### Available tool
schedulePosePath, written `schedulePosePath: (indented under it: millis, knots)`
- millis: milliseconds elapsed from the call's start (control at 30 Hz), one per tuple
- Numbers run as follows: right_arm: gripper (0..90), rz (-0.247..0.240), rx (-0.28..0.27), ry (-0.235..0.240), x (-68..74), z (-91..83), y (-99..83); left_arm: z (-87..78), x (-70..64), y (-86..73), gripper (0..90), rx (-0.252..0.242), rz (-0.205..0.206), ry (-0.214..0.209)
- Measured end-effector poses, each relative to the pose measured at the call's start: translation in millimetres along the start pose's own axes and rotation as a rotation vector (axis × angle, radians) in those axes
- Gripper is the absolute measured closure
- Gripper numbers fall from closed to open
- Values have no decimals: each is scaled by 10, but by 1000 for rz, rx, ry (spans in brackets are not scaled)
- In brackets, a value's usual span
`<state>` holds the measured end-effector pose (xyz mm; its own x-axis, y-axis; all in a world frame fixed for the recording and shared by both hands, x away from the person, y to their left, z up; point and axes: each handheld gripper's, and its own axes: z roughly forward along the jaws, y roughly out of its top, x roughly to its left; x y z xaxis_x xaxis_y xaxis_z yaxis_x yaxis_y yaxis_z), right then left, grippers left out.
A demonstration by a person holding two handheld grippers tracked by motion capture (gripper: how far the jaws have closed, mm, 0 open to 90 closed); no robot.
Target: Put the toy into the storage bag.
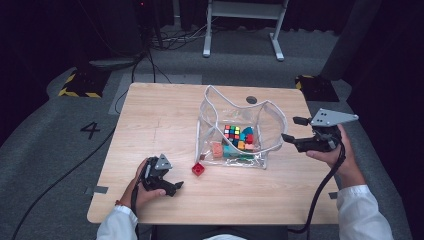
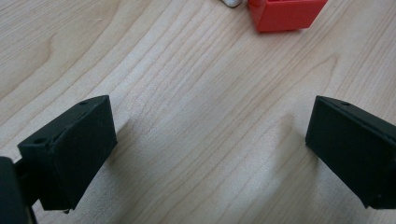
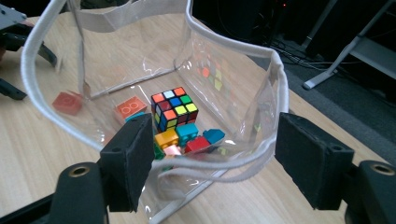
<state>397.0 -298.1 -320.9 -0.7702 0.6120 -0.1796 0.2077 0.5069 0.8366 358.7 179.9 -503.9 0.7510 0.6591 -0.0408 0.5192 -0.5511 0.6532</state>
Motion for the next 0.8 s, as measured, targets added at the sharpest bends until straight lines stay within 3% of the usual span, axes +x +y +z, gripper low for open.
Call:
schedulePosePath:
  millis: [333, 800]
  knots:
    - [265, 3, 10, -13, 45, -111, -223, -1, 0, 0, 19, 0, -1, 2]
    - [265, 2, 44, 9, 195, -10, -540, 0, -1, 0, 19, 0, -1, 0]
